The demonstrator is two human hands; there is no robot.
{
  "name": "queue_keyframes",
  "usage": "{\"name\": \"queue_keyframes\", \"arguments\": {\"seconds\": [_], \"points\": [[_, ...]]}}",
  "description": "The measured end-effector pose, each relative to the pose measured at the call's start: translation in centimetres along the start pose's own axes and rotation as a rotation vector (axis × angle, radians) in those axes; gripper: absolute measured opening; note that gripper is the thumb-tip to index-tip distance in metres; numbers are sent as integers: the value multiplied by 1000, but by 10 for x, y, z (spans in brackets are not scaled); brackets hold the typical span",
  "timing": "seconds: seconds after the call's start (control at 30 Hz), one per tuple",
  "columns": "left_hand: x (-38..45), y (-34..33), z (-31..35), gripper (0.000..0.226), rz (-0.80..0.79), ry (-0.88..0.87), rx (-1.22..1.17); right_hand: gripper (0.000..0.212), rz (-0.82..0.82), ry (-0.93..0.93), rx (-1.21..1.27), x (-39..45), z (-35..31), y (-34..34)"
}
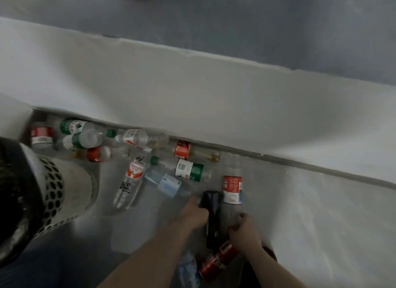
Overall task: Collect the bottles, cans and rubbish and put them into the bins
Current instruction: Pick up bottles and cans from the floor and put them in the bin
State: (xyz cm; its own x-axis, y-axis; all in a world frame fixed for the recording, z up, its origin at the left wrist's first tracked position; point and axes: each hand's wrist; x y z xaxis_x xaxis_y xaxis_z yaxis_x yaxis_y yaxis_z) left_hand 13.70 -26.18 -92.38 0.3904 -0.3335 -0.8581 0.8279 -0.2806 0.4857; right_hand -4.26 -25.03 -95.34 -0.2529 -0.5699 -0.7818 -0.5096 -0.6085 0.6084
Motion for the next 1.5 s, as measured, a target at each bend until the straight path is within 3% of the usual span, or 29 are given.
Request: {"name": "queue_keyframes", "arguments": {"seconds": [0.27, 0.43, 0.63, 0.87, 1.1, 1.23, 1.5], "points": [[-73, 50, -6, 66, 106, 30, -123, 52, 58, -32, 112, -73, -23, 62], [-174, 119, -6, 43, 222, -9, -62, 48, 118, 16, 68, -164, -41, 151], [-290, 200, -10, 40, 206, -161, 5, 38, 102, 250, -99, -268, -91, 250], [-405, 280, -39, 39, 322, -36, -137, 38, 96, 619, -355, -376, -171, 316], [-441, 310, -124, 32, 455, 93, -335, 32, 45, 870, -474, -456, -238, 275], [-428, 325, -184, 28, 467, 176, -424, 23, -14, 931, -528, -482, -268, 220], [-388, 369, -308, 26, 507, 331, -550, 31, -97, 1036, -657, -519, -327, 101]]}}
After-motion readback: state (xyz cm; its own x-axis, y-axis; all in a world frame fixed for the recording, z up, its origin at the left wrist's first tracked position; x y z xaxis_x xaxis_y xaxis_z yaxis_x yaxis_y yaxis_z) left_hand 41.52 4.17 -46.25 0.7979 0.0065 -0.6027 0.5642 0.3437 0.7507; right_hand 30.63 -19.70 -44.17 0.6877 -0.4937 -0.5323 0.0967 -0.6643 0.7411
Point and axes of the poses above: each hand's wrist, its own x-axis towards the middle knuckle, its own y-axis out of the back of the hand, z = x × y, and after that the axes turned 12 degrees about z, right-handed
